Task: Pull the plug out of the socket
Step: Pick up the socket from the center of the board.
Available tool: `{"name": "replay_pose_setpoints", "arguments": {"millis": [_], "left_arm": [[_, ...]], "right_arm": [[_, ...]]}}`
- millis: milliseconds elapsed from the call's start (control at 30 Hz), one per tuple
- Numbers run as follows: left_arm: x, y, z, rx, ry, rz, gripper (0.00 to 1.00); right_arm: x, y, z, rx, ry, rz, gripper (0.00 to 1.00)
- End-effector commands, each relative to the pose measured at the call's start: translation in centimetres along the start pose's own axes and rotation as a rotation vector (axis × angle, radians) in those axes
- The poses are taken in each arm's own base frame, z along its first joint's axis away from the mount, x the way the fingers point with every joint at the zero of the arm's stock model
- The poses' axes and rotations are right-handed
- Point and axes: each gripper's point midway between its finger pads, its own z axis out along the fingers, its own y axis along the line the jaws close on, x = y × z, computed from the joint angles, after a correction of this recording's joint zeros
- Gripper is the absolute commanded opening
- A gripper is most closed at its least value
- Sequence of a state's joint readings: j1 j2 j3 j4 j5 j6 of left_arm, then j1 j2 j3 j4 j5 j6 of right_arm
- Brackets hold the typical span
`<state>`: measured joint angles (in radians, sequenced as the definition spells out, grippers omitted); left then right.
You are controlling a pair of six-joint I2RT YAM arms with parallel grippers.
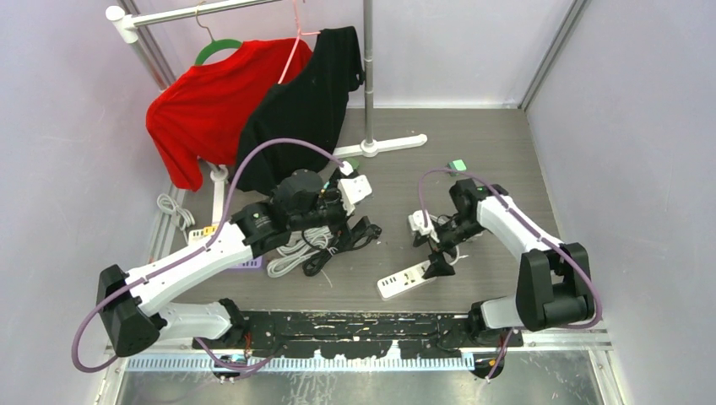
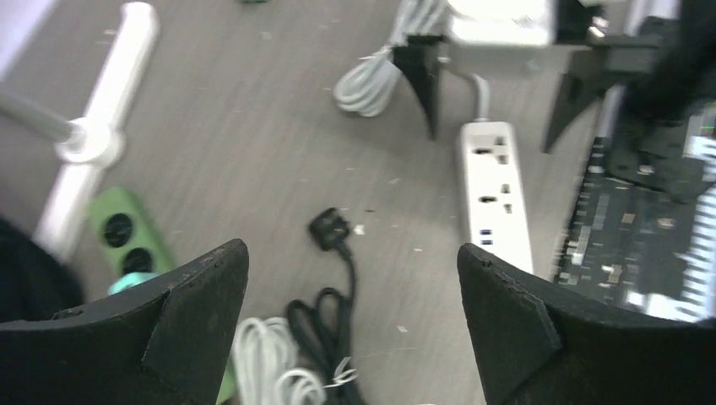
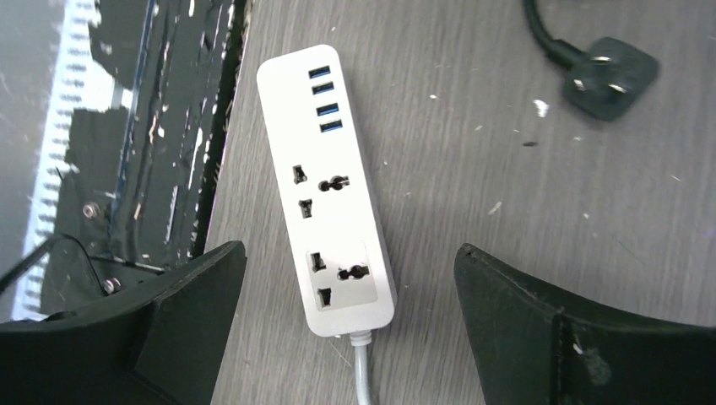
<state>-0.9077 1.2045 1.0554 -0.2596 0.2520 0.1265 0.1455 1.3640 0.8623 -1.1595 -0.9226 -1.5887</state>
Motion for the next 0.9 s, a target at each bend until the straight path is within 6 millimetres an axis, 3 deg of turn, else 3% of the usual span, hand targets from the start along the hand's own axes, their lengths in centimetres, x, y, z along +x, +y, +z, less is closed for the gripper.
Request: {"name": "replay_pose_setpoints", "arguments": {"millis": [0,167,500,633,867], "left_arm": [[-2.4,4.3,-2.4,-0.227,-0.040,0.168,0.91],[-1.2,6.2,-3.1,-0.329,0.030,0.200,0.89],[-0.1,7.2,-3.3,-0.377,0.081,0.231,0.89],[0.0,7.3,-3.2,-0.381,0.084,0.234,0.89],[0.2,7.6,-3.4,-0.400,0.091,0.249,0.88]], "right_arm": [[1.1,-1.0,1.5,-0.021,0.105,-0.122,0.97],[1.9,-1.0,2.9,-0.032,0.175,-0.165,0.97],[4.1,-0.3,5.5,-0.122,0.375,-0.274,0.88],[4.6,0.3,5.7,-0.157,0.406,-0.312,0.79],[4.4,0.2,5.7,-0.156,0.408,-0.295,0.54]]}}
